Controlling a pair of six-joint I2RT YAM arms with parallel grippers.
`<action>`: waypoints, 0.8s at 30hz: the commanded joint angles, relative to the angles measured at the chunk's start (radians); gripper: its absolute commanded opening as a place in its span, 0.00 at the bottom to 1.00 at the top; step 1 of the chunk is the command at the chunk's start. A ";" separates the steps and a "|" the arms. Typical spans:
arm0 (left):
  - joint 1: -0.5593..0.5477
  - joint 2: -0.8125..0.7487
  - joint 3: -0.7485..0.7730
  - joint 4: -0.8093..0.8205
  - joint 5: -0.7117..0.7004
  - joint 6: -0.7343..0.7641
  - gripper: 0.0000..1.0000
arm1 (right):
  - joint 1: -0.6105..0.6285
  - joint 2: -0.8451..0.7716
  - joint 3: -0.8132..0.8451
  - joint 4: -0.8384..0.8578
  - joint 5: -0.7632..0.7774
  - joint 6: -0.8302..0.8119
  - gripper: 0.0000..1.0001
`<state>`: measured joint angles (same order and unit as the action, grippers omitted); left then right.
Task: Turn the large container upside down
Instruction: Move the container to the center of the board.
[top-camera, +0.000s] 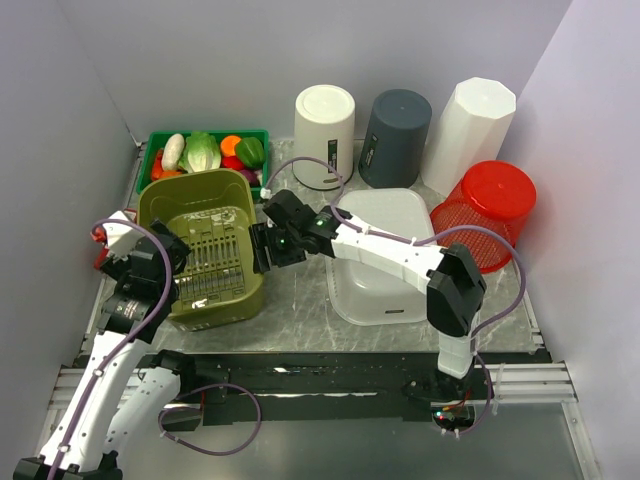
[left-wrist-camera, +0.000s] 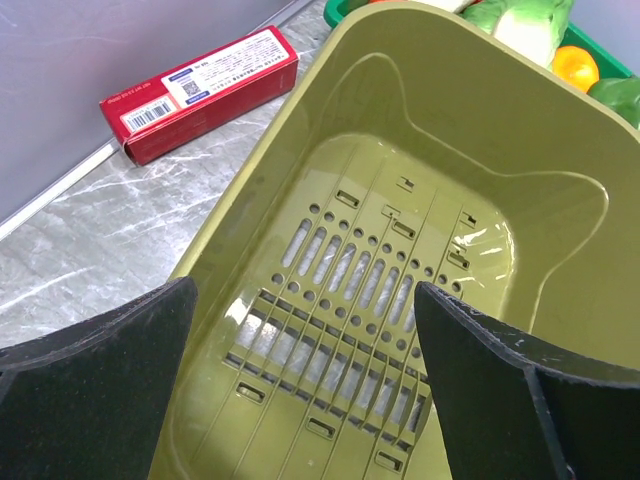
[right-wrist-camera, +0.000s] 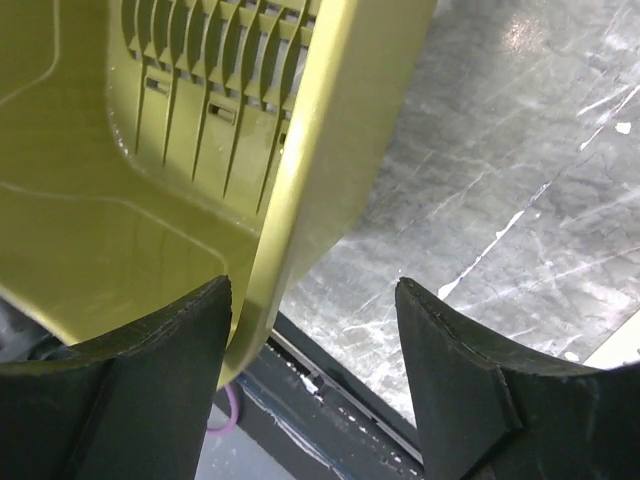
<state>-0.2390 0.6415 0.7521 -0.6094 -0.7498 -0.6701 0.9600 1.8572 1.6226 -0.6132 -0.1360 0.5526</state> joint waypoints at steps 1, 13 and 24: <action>0.006 0.009 0.029 0.028 0.018 0.014 0.96 | 0.009 0.017 0.050 -0.028 0.076 -0.016 0.72; 0.009 -0.012 0.029 0.022 0.003 0.003 0.96 | 0.008 -0.142 -0.160 -0.017 0.252 -0.010 0.63; 0.015 -0.006 0.027 0.034 0.026 0.013 0.96 | 0.008 -0.283 -0.271 -0.017 0.338 0.006 0.61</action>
<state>-0.2321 0.6342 0.7521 -0.6098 -0.7376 -0.6693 0.9684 1.6489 1.3811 -0.5869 0.1432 0.5640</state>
